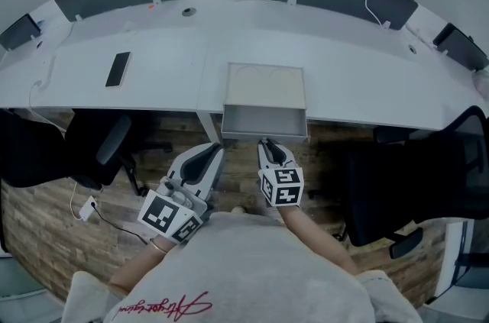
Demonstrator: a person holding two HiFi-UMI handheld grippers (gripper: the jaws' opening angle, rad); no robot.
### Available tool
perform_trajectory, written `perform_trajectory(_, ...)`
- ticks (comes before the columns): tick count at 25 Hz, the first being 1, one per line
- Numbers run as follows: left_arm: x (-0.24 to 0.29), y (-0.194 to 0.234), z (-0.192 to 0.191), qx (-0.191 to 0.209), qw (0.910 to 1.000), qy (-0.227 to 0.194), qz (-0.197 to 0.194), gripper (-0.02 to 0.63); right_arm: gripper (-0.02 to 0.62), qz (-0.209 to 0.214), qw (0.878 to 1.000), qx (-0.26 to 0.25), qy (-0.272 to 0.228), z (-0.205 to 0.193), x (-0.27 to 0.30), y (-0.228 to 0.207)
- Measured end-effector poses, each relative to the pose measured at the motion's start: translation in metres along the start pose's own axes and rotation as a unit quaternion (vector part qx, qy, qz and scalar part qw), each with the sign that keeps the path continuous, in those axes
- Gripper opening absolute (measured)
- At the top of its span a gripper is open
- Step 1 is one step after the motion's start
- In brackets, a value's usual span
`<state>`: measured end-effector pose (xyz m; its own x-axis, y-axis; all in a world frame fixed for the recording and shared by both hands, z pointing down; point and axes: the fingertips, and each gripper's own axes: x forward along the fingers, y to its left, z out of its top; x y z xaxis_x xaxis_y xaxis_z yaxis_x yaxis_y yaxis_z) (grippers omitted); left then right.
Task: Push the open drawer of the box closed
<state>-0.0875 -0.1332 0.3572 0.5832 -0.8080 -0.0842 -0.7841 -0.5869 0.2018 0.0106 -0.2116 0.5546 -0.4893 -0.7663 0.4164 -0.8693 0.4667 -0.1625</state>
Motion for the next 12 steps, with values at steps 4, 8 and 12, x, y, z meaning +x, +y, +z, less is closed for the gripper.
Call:
perform_trajectory(4,0.0009,-0.0012,-0.0007,-0.002,1.0000,0.001,-0.005,0.037,0.071,-0.001,1.000,-0.002,0.000,0.0015,0.0014,-0.0017)
perform_trajectory(8,-0.0009,-0.0003,-0.0006,0.001,1.0000,0.001,-0.005,0.037,0.071,-0.003,1.000,0.001,-0.001,0.0021,0.0040,-0.0020)
perform_trajectory(12,-0.0023,0.0033,-0.0009,-0.003,1.0000,0.001,-0.001,0.037,0.071,-0.005,1.000,0.003,-0.003,0.0043,0.0058,-0.0036)
